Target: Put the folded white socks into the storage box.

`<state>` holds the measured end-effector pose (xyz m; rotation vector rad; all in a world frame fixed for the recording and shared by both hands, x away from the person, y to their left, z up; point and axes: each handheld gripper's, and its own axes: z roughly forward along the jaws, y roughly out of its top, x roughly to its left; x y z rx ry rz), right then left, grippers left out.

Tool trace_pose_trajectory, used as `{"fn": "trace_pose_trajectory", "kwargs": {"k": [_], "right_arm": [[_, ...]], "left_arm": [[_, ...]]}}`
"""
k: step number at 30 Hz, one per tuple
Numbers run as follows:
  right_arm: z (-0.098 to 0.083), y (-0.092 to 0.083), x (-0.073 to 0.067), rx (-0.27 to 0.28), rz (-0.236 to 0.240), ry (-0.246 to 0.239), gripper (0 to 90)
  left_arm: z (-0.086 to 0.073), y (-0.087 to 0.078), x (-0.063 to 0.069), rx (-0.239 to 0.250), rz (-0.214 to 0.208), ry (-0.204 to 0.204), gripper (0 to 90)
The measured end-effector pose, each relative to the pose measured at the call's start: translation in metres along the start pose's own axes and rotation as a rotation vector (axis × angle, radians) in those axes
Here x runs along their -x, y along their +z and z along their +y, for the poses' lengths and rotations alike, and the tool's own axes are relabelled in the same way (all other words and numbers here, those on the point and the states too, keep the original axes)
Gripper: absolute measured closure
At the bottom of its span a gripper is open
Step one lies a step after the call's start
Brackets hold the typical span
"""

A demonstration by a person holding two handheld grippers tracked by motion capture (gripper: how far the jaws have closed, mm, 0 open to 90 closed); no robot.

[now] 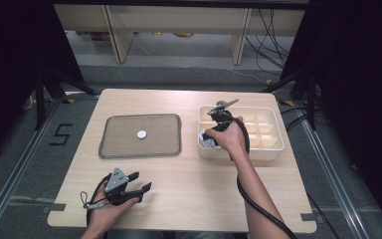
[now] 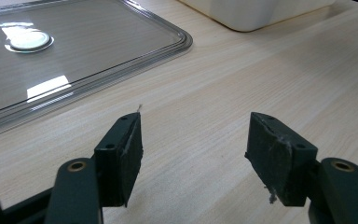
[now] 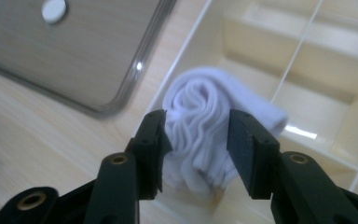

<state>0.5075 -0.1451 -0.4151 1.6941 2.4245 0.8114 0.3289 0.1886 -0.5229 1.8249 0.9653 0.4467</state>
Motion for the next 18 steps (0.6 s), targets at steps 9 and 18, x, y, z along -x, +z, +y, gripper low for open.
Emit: {"fn": "trace_pose_trajectory", "kwargs": {"k": [9, 18], "right_arm": [[0.005, -0.012, 0.006, 0.084, -0.055, -0.028, 60.8], [0.003, 0.008, 0.011, 0.001, -0.104, -0.009, 69.2]], "left_arm": [[0.000, 0.000, 0.000, 0.002, -0.002, 0.001, 35.5], [0.000, 0.000, 0.000, 0.002, -0.002, 0.001, 35.4]]}}
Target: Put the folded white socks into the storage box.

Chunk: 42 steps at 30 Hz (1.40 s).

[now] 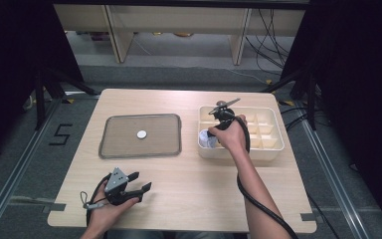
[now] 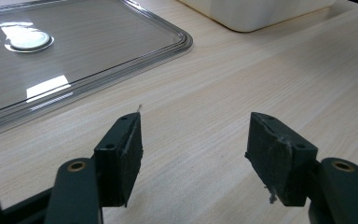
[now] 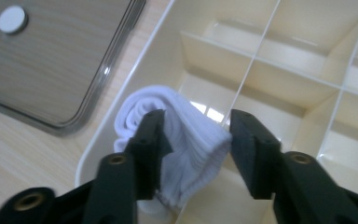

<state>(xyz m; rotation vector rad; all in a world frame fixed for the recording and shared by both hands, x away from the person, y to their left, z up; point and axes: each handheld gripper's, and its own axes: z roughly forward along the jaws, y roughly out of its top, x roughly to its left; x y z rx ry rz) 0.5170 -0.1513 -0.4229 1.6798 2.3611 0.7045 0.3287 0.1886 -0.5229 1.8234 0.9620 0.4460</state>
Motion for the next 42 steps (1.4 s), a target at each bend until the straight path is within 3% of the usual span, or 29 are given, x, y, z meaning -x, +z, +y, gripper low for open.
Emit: {"fn": "trace_pose_trajectory", "kwargs": {"k": [1, 3, 6, 7, 9, 11, 12, 14, 16, 18, 19, 22, 23, 30, 34, 37, 41, 42], "right_arm": [[-0.001, -0.001, -0.001, -0.001, -0.003, 0.016, 74.1], [-0.003, 0.000, -0.004, -0.001, -0.010, -0.020, 81.9], [-0.004, 0.002, -0.010, 0.022, -0.019, -0.114, 84.3], [-0.004, 0.002, -0.015, 0.002, -0.029, -0.096, 84.7], [-0.004, 0.002, -0.018, 0.011, -0.034, -0.134, 85.1], [-0.004, 0.005, -0.018, 0.002, -0.041, -0.139, 85.3], [-0.005, 0.006, -0.019, -0.017, -0.035, -0.118, 85.4], [-0.006, 0.011, -0.016, -0.020, -0.049, -0.132, 85.6], [-0.007, 0.013, -0.016, -0.019, -0.040, -0.099, 85.7], [-0.006, 0.013, -0.014, -0.023, -0.047, -0.126, 85.7], [-0.006, 0.013, -0.017, -0.043, -0.049, -0.097, 85.7], [-0.006, 0.015, -0.018, -0.035, -0.055, -0.127, 85.8], [-0.006, 0.015, -0.020, -0.059, -0.051, -0.095, 85.8], [-0.007, 0.016, -0.018, -0.068, -0.046, -0.081, 84.4], [-0.010, 0.004, -0.012, -0.008, -0.028, -0.036, 71.5], [-0.013, -0.007, -0.006, 0.081, 0.002, -0.083, 65.5], [-0.018, -0.020, -0.003, 0.136, -0.007, -0.116, 59.3], [-0.020, -0.023, -0.004, 0.133, -0.005, -0.100, 58.4]], "left_arm": [[0.000, 0.000, 0.000, 0.002, 0.000, -0.001, 35.4], [0.000, 0.000, 0.000, 0.001, 0.001, 0.001, 35.4], [0.000, 0.000, 0.000, 0.001, 0.001, 0.000, 35.5], [0.000, 0.000, 0.000, 0.001, 0.001, 0.000, 35.4], [0.000, 0.000, 0.000, 0.002, 0.001, 0.000, 35.4], [0.000, 0.000, 0.000, 0.006, 0.000, -0.002, 35.4], [0.000, 0.000, 0.000, 0.006, -0.001, -0.003, 35.4], [0.000, 0.000, 0.000, 0.002, -0.001, 0.000, 35.4], [0.000, 0.000, 0.000, 0.002, -0.001, 0.000, 35.4], [0.000, 0.000, 0.000, 0.002, -0.001, 0.000, 35.4], [0.000, 0.000, 0.000, 0.001, 0.000, 0.000, 35.4], [0.000, 0.000, 0.001, -0.001, 0.002, 0.005, 35.4], [0.000, 0.000, 0.001, -0.001, 0.000, 0.006, 35.4], [0.000, -0.001, 0.001, 0.001, 0.007, 0.005, 35.4], [0.000, 0.000, -0.001, 0.000, -0.002, -0.003, 35.4], [0.000, 0.000, 0.000, -0.009, 0.008, -0.003, 35.4], [0.000, 0.000, 0.000, 0.000, 0.007, 0.000, 35.3], [0.000, -0.001, 0.000, 0.001, 0.008, 0.001, 35.2]]}}
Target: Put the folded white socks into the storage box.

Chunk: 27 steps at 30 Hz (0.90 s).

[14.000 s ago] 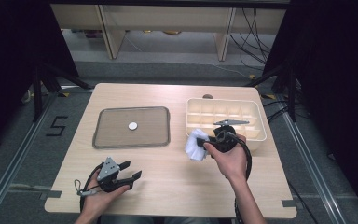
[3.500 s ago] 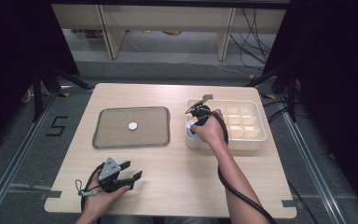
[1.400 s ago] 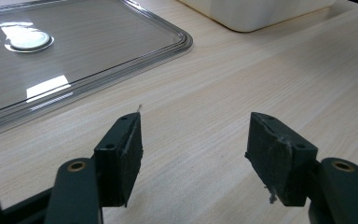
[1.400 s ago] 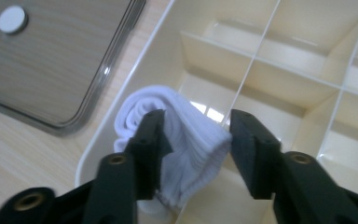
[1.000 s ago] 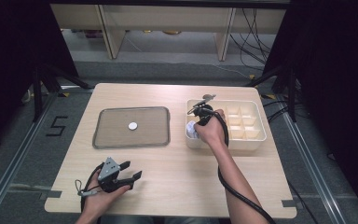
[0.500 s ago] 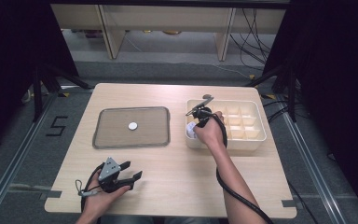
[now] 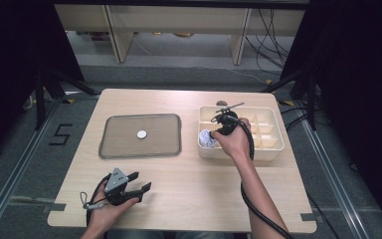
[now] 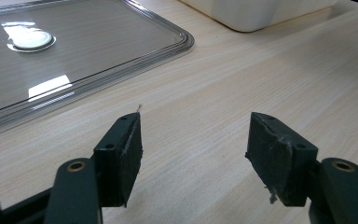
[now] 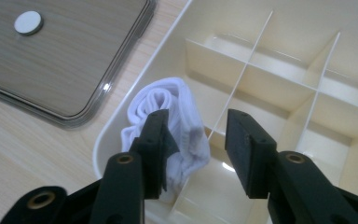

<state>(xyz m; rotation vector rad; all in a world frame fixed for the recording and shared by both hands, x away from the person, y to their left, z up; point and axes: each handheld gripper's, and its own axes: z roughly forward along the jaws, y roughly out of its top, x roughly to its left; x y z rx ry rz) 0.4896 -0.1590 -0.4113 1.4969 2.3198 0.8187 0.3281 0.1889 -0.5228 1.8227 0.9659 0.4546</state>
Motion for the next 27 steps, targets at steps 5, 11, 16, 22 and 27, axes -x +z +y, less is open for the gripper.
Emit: {"fn": "trace_pose_trajectory", "kwargs": {"k": [5, 11, 16, 22, 27], "right_arm": [[-0.017, -0.009, 0.001, 0.042, 0.031, 0.012, 54.6], [-0.048, -0.024, 0.002, 0.142, 0.053, 0.004, 52.5], [-0.075, -0.032, 0.001, 0.171, 0.075, 0.045, 51.0], [-0.099, -0.045, 0.004, 0.236, 0.059, -0.003, 49.7], [-0.119, -0.052, 0.007, 0.263, 0.061, 0.013, 49.0]], "left_arm": [[0.000, -0.001, 0.000, 0.007, 0.007, -0.004, 35.1], [0.000, -0.002, -0.001, 0.034, 0.018, -0.010, 34.9], [-0.001, -0.002, -0.001, 0.049, 0.019, 0.002, 34.8], [0.000, -0.001, 0.000, 0.052, 0.031, 0.003, 34.9], [0.000, -0.001, -0.001, 0.069, 0.021, -0.003, 34.8]]}}
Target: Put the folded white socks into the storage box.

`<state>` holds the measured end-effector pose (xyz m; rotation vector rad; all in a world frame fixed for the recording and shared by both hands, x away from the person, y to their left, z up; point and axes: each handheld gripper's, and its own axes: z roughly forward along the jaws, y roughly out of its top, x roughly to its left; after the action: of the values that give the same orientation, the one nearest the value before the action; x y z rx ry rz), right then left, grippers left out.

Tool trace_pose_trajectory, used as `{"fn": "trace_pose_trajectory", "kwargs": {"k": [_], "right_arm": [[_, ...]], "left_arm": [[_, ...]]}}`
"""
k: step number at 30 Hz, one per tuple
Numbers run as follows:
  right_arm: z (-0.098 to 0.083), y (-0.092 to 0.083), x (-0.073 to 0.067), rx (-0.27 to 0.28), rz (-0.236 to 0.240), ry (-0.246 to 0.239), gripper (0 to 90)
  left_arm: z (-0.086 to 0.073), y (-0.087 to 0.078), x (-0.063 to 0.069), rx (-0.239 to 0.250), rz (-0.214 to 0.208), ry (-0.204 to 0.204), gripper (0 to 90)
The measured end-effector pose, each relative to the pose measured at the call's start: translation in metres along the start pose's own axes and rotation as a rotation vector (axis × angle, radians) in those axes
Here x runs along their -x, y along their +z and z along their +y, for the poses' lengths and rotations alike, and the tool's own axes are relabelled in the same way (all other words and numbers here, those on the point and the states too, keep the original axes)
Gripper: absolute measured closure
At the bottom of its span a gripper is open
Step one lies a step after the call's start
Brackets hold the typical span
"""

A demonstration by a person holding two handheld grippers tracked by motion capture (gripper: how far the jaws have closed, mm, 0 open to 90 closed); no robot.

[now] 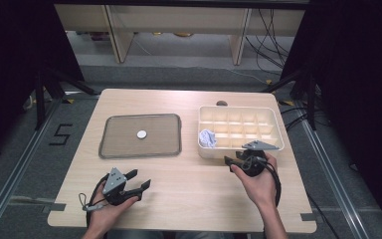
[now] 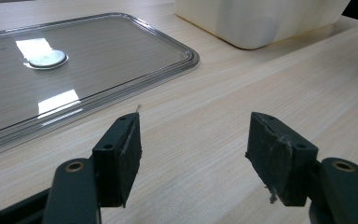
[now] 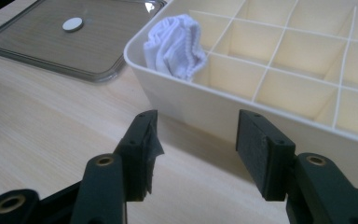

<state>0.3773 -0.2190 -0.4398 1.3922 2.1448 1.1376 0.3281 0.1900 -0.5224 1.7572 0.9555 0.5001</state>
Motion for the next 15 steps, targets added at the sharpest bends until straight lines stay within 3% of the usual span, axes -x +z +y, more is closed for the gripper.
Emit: {"fn": "trace_pose_trajectory", "kwargs": {"k": [3, 4, 5, 6, 7, 10, 15], "right_arm": [[-0.013, -0.008, 0.004, 0.012, -0.010, 0.001, 48.8], [-0.018, -0.011, 0.004, 0.007, -0.021, 0.030, 48.8], [-0.022, -0.012, 0.007, 0.029, -0.016, 0.015, 48.7], [-0.027, -0.015, 0.007, 0.013, -0.024, 0.034, 48.6], [-0.031, -0.014, 0.011, 0.028, -0.023, 0.011, 48.6], [-0.041, -0.017, 0.015, 0.018, -0.039, 0.005, 47.5], [-0.055, -0.019, 0.016, 0.059, -0.036, 0.007, 47.2]], "left_arm": [[0.000, 0.000, 0.001, 0.003, 0.003, 0.004, 34.8], [0.000, 0.000, 0.001, 0.006, 0.003, 0.007, 34.7], [0.000, 0.000, 0.001, 0.005, 0.006, 0.010, 34.7], [0.000, 0.000, 0.001, 0.006, 0.007, 0.007, 34.7], [0.000, 0.000, 0.001, 0.004, 0.009, 0.007, 34.7], [0.000, 0.000, 0.001, 0.003, 0.010, 0.012, 34.8], [0.000, 0.000, 0.001, 0.008, 0.019, 0.001, 34.8]]}}
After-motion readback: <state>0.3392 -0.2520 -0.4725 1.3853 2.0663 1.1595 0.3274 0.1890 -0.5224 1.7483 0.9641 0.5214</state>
